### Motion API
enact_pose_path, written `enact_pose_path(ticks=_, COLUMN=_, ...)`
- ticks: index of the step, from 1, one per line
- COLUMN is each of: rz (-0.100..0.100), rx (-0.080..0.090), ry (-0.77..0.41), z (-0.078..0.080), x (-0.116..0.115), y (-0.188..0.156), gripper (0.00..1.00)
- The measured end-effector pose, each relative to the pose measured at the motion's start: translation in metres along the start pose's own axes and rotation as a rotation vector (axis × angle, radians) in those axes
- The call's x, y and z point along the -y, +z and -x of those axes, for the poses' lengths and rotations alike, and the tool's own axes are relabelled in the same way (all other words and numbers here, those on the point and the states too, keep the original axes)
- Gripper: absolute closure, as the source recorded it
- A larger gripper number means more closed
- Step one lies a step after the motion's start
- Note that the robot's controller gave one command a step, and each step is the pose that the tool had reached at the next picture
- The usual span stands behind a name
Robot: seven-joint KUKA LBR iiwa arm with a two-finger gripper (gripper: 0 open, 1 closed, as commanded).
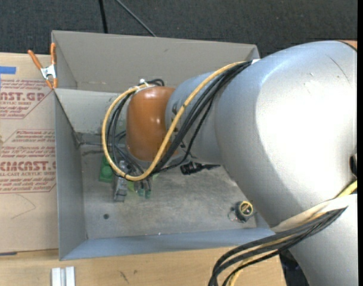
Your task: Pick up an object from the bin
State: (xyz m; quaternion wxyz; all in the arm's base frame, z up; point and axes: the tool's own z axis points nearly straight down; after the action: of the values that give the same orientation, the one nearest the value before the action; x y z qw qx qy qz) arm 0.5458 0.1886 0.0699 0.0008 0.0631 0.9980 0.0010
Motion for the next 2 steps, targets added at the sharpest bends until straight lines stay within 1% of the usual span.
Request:
enact_pose_path(ticks=1, rz=0.0, rx=-0.001, ry=0.0, z=0.0, x=0.0, y=0.0, gripper=0.0)
enact_pose_path(ticks=2, rz=0.001, rx=0.003, ry=0.099, z=0.048, x=-0.004, y=-0.005, gripper=0.0)
